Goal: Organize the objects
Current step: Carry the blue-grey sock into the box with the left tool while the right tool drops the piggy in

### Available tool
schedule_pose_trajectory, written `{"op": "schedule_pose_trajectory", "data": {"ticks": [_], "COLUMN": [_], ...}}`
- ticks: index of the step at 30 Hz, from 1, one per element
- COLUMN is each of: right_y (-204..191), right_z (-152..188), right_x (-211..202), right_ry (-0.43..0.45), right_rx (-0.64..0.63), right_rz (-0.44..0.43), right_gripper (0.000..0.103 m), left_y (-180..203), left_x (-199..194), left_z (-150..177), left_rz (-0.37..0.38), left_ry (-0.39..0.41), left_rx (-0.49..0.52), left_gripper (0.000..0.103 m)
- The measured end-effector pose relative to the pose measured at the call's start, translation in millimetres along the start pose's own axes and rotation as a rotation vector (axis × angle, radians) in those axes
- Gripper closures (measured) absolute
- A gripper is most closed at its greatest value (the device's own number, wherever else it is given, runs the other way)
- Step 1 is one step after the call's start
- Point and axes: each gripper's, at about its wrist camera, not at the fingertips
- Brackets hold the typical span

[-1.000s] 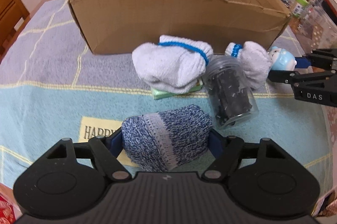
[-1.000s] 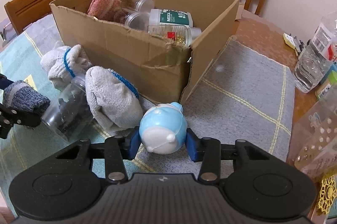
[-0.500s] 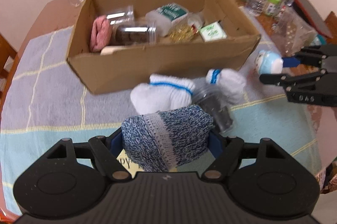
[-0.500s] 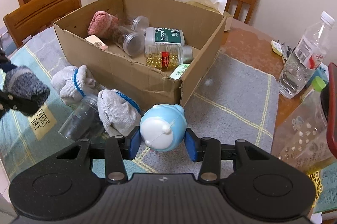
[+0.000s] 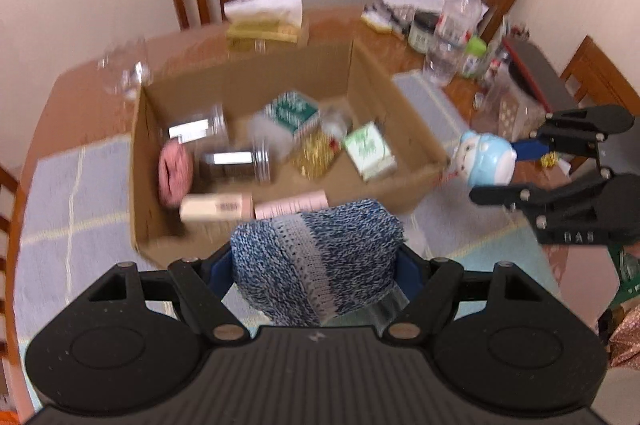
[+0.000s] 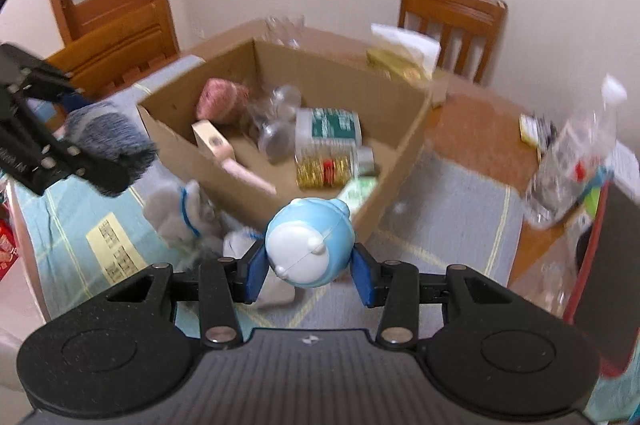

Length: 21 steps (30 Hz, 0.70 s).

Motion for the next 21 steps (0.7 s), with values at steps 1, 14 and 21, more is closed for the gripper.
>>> {"op": "schedule_pose_trajectory", "data": {"ticks": [1, 14, 21], "right_y": [-1.5, -17.0, -13.4], "right_z": [-4.1, -62.6, -73.7], "right_x": [-2.5, 2.7, 20.9], "right_ry": [0.006, 0.056, 0.057], "right_rx": [-0.012, -0.135, -0.083], "right_rz": [-0.001, -0.038, -0.018], "right_gripper": [0.054, 0.054, 0.024], "left_y": [-1.5, -17.7, -24.8], "left_x": [-1.8, 25.2, 38.4], "left_z": [-5.8, -71.4, -79.1], "left_rz": [-0.005, -0.047, -0.092], "left_ry": [0.013, 0.059, 0.101], "left_rx": [0.006, 0.038, -0.013], "left_gripper": [0.025, 0.025, 0.003]}}
Point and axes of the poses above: each gripper's, at about its wrist camera, not at the fingertips, and x roughly the way its jaws point, y to its right, z to its underside, and after that the axes turned 4 degrees about x, right-handed
